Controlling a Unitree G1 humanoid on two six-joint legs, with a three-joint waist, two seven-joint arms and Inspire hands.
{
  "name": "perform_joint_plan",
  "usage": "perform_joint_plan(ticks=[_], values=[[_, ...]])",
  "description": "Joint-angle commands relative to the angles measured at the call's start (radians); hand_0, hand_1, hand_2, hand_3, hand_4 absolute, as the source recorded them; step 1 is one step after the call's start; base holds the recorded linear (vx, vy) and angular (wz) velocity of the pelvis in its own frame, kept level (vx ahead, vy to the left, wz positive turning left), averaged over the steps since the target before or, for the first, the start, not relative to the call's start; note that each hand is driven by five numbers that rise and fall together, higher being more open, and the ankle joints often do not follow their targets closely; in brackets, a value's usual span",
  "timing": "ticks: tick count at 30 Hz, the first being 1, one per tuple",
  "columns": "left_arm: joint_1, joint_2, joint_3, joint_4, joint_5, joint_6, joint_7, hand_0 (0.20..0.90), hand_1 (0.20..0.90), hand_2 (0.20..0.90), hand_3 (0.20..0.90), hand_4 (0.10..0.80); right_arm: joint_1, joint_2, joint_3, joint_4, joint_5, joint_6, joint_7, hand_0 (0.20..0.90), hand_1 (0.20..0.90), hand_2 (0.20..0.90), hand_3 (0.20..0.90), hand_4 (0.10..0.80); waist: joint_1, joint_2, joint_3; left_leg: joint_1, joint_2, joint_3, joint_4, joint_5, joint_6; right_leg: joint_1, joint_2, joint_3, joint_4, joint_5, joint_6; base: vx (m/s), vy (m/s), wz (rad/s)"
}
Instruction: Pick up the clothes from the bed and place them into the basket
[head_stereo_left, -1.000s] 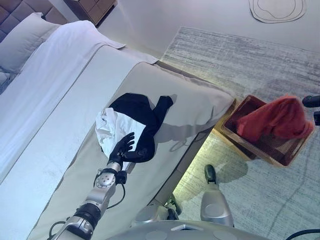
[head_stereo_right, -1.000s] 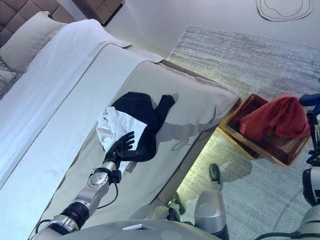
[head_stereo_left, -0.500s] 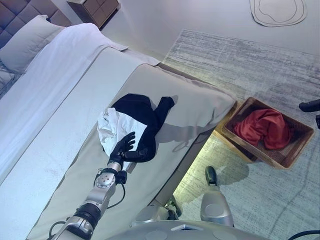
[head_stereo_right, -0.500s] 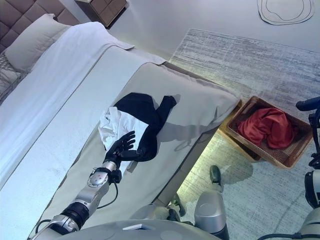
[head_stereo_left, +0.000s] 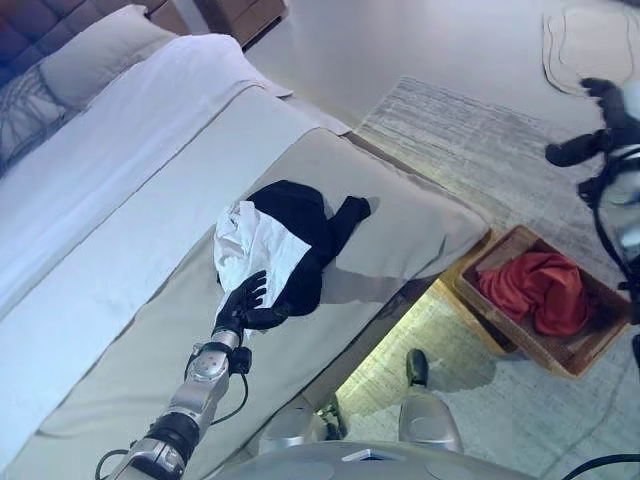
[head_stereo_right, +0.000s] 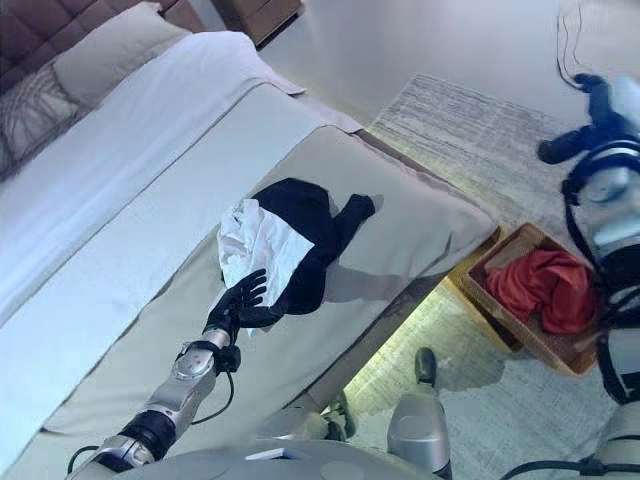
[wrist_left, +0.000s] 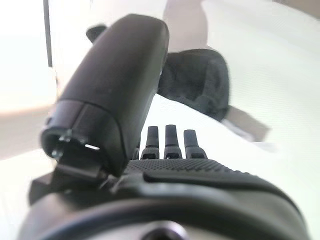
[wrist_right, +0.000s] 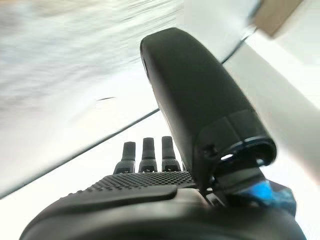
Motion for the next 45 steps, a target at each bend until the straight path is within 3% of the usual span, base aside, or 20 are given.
perform_joint_plan(ticks=[1,6,13,21,25,32,45], values=[[0.009,0.076,0.018,0.001,0.045,-0.046,0.033,0.9,0.9,0.9,0.9,0.8,-0.199,0.103,0.132,-0.058,-0.111,-0.011,-0.073,0.9,0.9,0.9,0.9,0.8,0.062,-0.085,-0.097,-0.031,0.061,-0.062,0.017,-0.038,-0.064,0.049,-0.062,-0.046,0.042,-0.112,0.004,-0.025,0.031,0.15],[0.027,0.074,0.024,-0.026,0.06,-0.063,0.063,0.9,0.9,0.9,0.9,0.8,-0.272,0.195,0.221,-0.088,-0.227,0.031,-0.05,0.9,0.9,0.9,0.9,0.8,0.111,-0.082,-0.083,-0.064,0.056,-0.092,0.026,-0.029,-0.061,0.05,-0.074,-0.074,0.04,-0.115,0.001,0.001,0.058,0.26],[0.008,0.11,0.037,-0.114,0.073,-0.065,0.088,0.9,0.9,0.9,0.9,0.8,-0.373,0.228,0.331,-0.069,-0.256,0.076,-0.036,0.9,0.9,0.9,0.9,0.8,0.196,-0.079,-0.023,-0.16,0.045,-0.162,0.024,-0.007,-0.058,-0.007,-0.095,-0.138,0.067,-0.12,0.0,-0.083,0.012,0.36],[-0.048,0.137,-0.009,-0.177,0.044,-0.087,0.096,0.9,0.9,0.9,0.9,0.8,-0.507,0.258,0.433,0.115,-0.265,0.063,-0.081,0.9,0.9,0.9,0.9,0.8,0.284,-0.044,0.084,-0.301,0.001,-0.246,0.082,-0.003,-0.034,-0.116,-0.137,-0.204,0.183,-0.15,-0.002,-0.125,0.044,0.34],[-0.093,0.148,-0.044,-0.21,0.023,-0.086,0.126,0.9,0.9,0.9,0.9,0.8,-0.538,0.285,0.423,0.23,-0.223,0.039,-0.097,0.9,0.9,0.9,0.9,0.8,0.323,-0.023,0.148,-0.345,-0.023,-0.294,0.112,-0.013,-0.027,-0.15,-0.151,-0.225,0.261,-0.195,0.003,-0.043,-0.003,0.27],[-0.133,0.154,-0.07,-0.25,0.016,-0.089,0.141,0.9,0.9,0.9,0.9,0.8,-0.567,0.323,0.439,0.305,-0.256,0.065,-0.119,0.9,0.9,0.9,0.9,0.8,0.363,-0.001,0.231,-0.418,-0.059,-0.319,0.154,-0.013,0.001,-0.226,-0.171,-0.247,0.338,-0.207,0.009,-0.064,-0.002,0.23],[-0.098,0.168,-0.101,-0.298,0.02,-0.074,0.172,0.9,0.9,0.9,0.9,0.8,-0.582,0.375,0.456,0.287,-0.229,0.022,-0.129,0.9,0.9,0.9,0.9,0.8,0.398,-0.01,0.232,-0.469,-0.059,-0.335,0.121,0.011,0.013,-0.279,-0.161,-0.276,0.345,-0.198,0.017,0.001,-0.005,0.1]])
